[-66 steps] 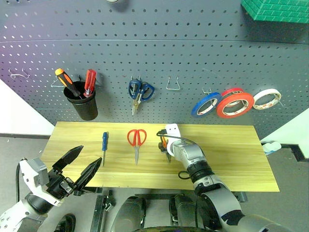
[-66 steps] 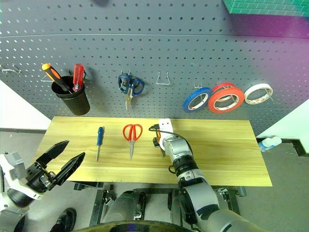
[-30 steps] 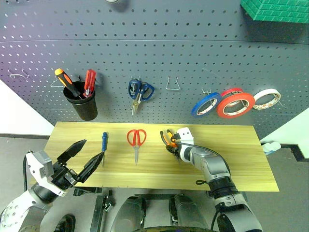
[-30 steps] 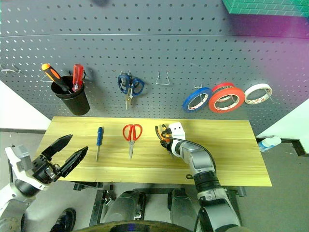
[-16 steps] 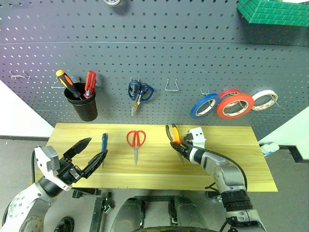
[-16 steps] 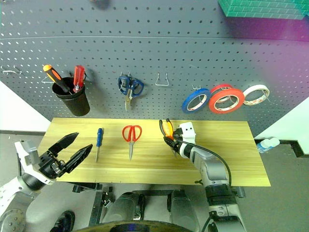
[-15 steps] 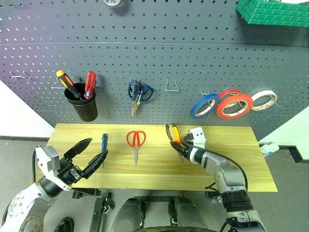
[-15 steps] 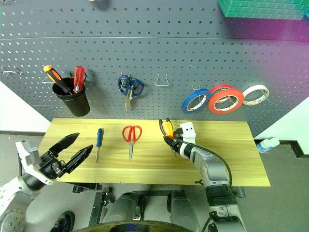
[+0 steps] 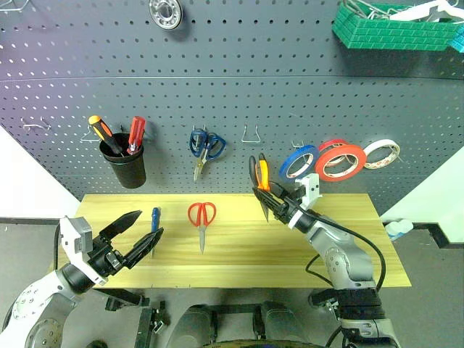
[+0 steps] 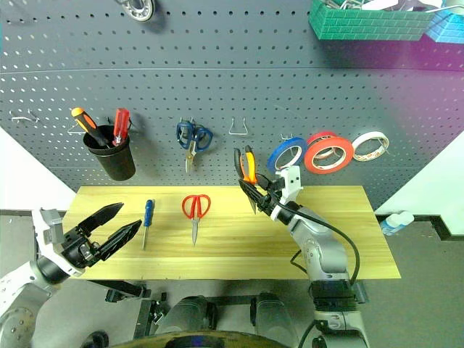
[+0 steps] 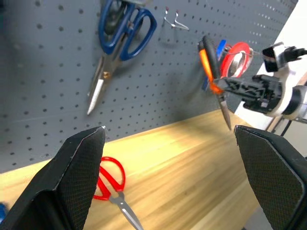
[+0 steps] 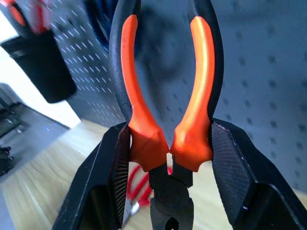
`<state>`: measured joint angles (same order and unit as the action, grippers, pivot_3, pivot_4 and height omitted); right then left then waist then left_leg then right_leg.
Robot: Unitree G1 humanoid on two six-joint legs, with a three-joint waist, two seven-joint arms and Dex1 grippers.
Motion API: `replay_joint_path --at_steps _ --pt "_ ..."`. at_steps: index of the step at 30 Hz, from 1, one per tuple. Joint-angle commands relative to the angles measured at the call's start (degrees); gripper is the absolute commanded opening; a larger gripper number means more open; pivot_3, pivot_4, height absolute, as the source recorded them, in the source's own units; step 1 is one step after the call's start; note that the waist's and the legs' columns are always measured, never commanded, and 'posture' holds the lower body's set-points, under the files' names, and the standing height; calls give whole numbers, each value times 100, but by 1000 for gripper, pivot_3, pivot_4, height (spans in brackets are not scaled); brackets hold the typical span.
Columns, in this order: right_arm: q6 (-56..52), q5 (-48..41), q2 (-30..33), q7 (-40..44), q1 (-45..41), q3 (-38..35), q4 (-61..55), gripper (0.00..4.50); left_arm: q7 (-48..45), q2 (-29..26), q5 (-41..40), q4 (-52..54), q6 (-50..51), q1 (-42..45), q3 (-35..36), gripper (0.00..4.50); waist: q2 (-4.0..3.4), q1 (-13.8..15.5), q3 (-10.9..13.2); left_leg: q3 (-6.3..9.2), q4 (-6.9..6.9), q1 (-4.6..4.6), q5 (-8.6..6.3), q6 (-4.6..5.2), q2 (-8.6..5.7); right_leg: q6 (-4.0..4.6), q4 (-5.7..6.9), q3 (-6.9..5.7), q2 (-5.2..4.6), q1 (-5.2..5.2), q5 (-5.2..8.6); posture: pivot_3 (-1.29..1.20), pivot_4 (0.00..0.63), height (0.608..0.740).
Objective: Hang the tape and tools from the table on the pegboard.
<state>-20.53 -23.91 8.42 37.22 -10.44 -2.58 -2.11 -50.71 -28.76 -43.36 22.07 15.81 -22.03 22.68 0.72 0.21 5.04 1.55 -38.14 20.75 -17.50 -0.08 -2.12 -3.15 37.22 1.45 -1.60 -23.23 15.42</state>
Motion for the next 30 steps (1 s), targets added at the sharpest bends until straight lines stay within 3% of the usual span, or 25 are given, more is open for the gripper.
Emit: replay_joint_path --at_steps 1,9,21,30 --pt "332 -191 -25 126 -348 -66 -228 2100 18 36 53 -2 -109 150 -52 4500 -1 -3 -11 -1 0 -12 0 0 0 0 0 1 0 10 0 7 0 734" --pt "518 -331 -167 147 -818 -2 -90 2100 55 101 150 -186 -180 525 -165 4500 -4 3 -39 -1 1 -23 0 0 1 -1 4 3 4 16 -1 16 0 734" --pt "1741 203 -709 -460 -2237 -84 1255 2100 -13 156 267 -377 -272 813 -285 4500 -5 -101 -55 -3 1 -25 1 -3 0 2 15 7 3 12 -3 16 0 734" --pt "2447 441 -899 -798 -2751 -105 1921 2100 -46 166 290 -381 -299 764 -312 4500 -6 -106 -56 -3 3 -22 1 -4 0 5 26 8 3 3 -5 23 0 734"
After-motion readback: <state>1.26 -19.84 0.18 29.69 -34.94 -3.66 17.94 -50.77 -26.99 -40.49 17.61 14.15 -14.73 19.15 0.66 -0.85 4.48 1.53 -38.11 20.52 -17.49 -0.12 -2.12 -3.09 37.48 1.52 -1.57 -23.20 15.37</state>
